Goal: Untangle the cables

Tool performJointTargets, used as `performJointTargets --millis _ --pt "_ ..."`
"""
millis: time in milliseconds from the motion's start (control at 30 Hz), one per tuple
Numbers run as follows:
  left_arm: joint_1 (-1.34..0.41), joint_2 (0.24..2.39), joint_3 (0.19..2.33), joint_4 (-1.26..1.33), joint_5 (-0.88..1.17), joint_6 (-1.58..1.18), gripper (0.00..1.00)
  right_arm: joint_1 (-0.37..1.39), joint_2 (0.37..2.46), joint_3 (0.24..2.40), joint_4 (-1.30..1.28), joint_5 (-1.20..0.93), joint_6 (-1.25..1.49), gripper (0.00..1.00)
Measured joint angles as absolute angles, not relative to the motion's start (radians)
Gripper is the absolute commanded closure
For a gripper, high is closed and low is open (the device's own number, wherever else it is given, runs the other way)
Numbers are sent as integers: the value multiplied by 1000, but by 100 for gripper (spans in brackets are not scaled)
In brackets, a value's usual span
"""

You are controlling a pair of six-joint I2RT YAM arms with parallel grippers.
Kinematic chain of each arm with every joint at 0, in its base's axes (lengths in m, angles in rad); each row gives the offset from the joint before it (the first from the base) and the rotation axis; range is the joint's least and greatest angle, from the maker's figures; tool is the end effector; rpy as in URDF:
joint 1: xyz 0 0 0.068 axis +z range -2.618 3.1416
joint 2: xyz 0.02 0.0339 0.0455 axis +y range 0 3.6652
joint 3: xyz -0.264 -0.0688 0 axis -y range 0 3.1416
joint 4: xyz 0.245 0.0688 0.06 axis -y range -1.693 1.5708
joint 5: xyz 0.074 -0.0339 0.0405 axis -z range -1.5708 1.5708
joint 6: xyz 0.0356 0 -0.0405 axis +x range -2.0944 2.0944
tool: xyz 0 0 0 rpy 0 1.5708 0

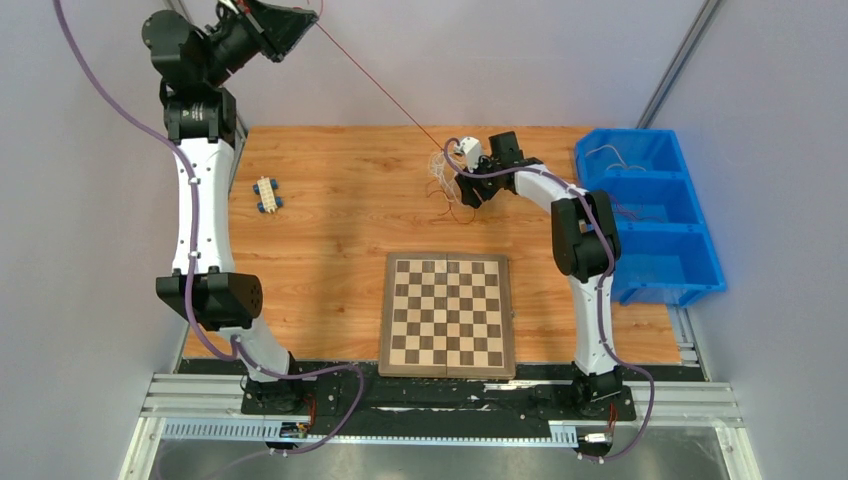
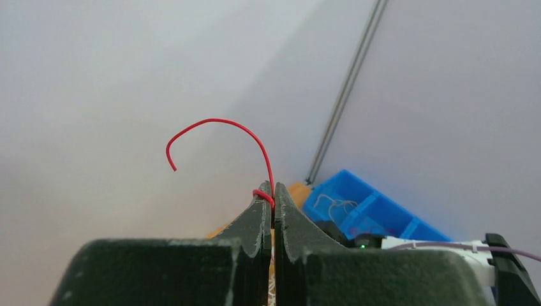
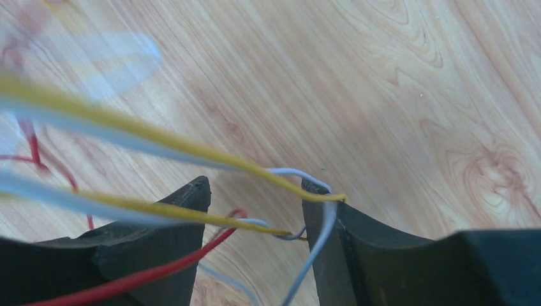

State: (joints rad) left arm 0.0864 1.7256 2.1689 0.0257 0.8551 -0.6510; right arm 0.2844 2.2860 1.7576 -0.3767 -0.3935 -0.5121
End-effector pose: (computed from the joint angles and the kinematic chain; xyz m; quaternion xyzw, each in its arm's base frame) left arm 0.3442 0.0028 0.5776 0.1579 0.5717 -0.4244 0.6842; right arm 0.4770 0.1537 0.1570 -0.4183 0.8296 0.1472 0.3393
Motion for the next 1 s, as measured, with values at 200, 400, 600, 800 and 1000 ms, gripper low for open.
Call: performJointTargets --millis 200,400,600,800,1000 --pt "150 1744 2275 25 788 -669 100 283 2265 1733 -366 -396 -535 90" --pt "193 1689 2152 36 760 -680 100 259 2205 1663 -377 -426 -566 100" --pt "236 1446 1642 4 747 -634 100 147 2082 1524 -499 -561 -644 100" --pt "238 1287 1216 -166 748 -416 77 151 1974 1513 -663 -664 -782 46" --pt "239 1312 1031 -407 723 -154 20 202 1958 1555 -917 -726 -918 27"
